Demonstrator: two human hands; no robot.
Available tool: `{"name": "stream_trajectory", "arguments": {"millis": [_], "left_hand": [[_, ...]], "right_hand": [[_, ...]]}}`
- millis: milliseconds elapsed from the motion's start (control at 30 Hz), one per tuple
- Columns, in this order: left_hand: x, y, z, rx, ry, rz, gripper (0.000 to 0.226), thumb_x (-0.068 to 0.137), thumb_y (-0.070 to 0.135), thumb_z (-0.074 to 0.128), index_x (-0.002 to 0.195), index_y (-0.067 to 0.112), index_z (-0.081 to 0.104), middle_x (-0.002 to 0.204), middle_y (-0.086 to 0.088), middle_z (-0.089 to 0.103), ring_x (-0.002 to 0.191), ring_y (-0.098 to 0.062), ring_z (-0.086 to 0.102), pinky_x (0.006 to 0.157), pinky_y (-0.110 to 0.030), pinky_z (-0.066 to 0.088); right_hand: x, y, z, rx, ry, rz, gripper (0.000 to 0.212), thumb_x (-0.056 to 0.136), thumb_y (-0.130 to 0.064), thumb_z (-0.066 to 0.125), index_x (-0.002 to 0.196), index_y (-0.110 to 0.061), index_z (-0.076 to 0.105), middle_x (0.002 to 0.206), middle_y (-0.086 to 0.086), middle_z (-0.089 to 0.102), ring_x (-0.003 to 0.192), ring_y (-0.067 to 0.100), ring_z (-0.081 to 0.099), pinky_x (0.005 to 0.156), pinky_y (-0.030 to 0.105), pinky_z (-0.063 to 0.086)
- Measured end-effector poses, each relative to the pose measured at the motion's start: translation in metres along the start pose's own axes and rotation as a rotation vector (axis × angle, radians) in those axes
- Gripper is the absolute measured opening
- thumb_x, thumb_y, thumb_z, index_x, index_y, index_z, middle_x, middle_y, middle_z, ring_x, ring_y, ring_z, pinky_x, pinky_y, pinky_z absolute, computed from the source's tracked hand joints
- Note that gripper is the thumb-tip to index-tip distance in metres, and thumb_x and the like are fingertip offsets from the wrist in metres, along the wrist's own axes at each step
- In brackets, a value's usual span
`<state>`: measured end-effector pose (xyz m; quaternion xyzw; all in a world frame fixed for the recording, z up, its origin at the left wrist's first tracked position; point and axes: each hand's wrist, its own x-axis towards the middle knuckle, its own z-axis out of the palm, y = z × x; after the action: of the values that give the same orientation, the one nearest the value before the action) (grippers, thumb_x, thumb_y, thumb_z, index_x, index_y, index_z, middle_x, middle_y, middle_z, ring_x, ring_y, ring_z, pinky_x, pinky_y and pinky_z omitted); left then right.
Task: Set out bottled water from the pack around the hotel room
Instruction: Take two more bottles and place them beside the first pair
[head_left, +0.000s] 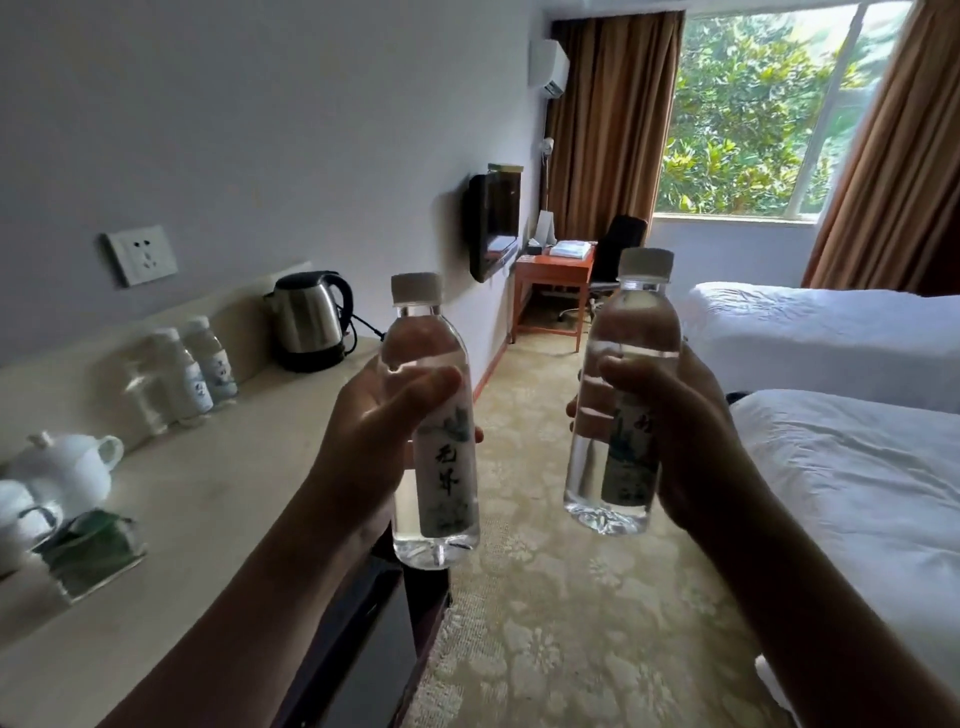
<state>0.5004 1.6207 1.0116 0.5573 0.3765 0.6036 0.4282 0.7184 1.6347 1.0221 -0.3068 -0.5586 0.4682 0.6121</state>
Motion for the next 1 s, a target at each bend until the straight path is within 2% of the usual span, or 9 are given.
{"name": "stream_trajectory", "arguments": {"millis": [133,233,367,500,600,733,867,933,1000], "left_hand": [[0.065,-0.04,-0.019,-0.049,0.035,0.026,0.04,0.069,0.046,0.067,0.1,0.022,0.065,0.084,-0.014,0.065,0.068,-0.034,0.067,0.062,-0.042,0.055],[0.118,-0.064,-0.036,-0.09,0.105,0.023,0.037,0.068,0.047,0.067,0.097,0.023,0.068,0.085,-0.012,0.064,0.071,-0.033,0.065,0.061,-0.04,0.054],[0.181,-0.084,-0.065,-0.027,0.14,0.068,0.029,0.061,0.039,0.071,0.09,0.033,0.069,0.082,0.001,0.066,0.075,-0.023,0.066,0.067,-0.041,0.059],[0.225,-0.107,-0.093,-0.007,0.196,0.043,0.04,0.056,0.021,0.077,0.093,0.016,0.062,0.081,-0.007,0.059,0.075,-0.024,0.062,0.073,-0.042,0.056],[0.239,-0.126,-0.118,0.034,0.274,0.001,0.038,0.063,0.003,0.07,0.096,0.007,0.053,0.084,-0.011,0.05,0.077,-0.025,0.055,0.073,-0.04,0.054],[0.246,-0.148,-0.164,0.146,0.446,-0.01,0.033,0.065,-0.003,0.071,0.092,0.016,0.063,0.086,0.001,0.059,0.085,-0.016,0.062,0.082,-0.047,0.057],[0.244,-0.167,-0.199,0.184,0.648,-0.022,0.042,0.062,0.003,0.078,0.097,0.019,0.062,0.09,0.0,0.063,0.084,-0.018,0.064,0.083,-0.049,0.056],[0.243,-0.177,-0.211,0.219,0.745,-0.054,0.045,0.061,0.003,0.078,0.1,0.018,0.06,0.088,-0.002,0.062,0.081,-0.019,0.064,0.077,-0.041,0.058],[0.242,-0.187,-0.22,0.259,0.858,-0.096,0.048,0.063,-0.001,0.077,0.103,0.015,0.058,0.087,-0.005,0.06,0.08,-0.018,0.062,0.073,-0.03,0.054]], "right_hand": [[0.066,0.052,0.008,-0.002,-0.038,0.04,0.028,0.077,-0.017,0.064,0.105,-0.022,0.063,0.086,0.003,0.07,0.077,0.027,0.07,0.064,0.034,0.06],[0.124,0.089,0.018,0.018,-0.081,0.082,0.027,0.075,-0.013,0.062,0.099,-0.025,0.066,0.086,0.006,0.067,0.076,0.027,0.068,0.063,0.035,0.06],[0.2,0.136,0.035,0.016,-0.178,0.094,0.036,0.074,-0.009,0.063,0.106,-0.026,0.065,0.087,0.002,0.069,0.079,0.025,0.069,0.072,0.044,0.061],[0.265,0.183,0.061,0.06,-0.317,0.079,0.043,0.075,-0.002,0.063,0.115,-0.016,0.058,0.087,0.002,0.064,0.081,0.026,0.064,0.075,0.048,0.056],[0.298,0.221,0.086,0.103,-0.399,0.133,0.04,0.076,-0.003,0.065,0.113,-0.014,0.057,0.089,0.005,0.063,0.083,0.03,0.064,0.076,0.05,0.054],[0.333,0.269,0.13,0.081,-0.55,0.146,0.047,0.07,-0.025,0.076,0.114,-0.02,0.061,0.1,0.008,0.067,0.094,0.032,0.067,0.081,0.051,0.057],[0.364,0.32,0.18,0.131,-0.744,0.163,0.052,0.07,-0.027,0.075,0.116,-0.013,0.056,0.095,0.014,0.062,0.087,0.028,0.063,0.079,0.059,0.054],[0.375,0.343,0.204,0.172,-0.846,0.171,0.052,0.068,-0.025,0.075,0.115,-0.016,0.055,0.095,0.012,0.062,0.088,0.027,0.062,0.082,0.061,0.053],[0.384,0.363,0.225,0.202,-0.937,0.182,0.05,0.065,-0.027,0.075,0.111,-0.021,0.055,0.092,0.0,0.064,0.088,0.023,0.063,0.085,0.057,0.053]]}}
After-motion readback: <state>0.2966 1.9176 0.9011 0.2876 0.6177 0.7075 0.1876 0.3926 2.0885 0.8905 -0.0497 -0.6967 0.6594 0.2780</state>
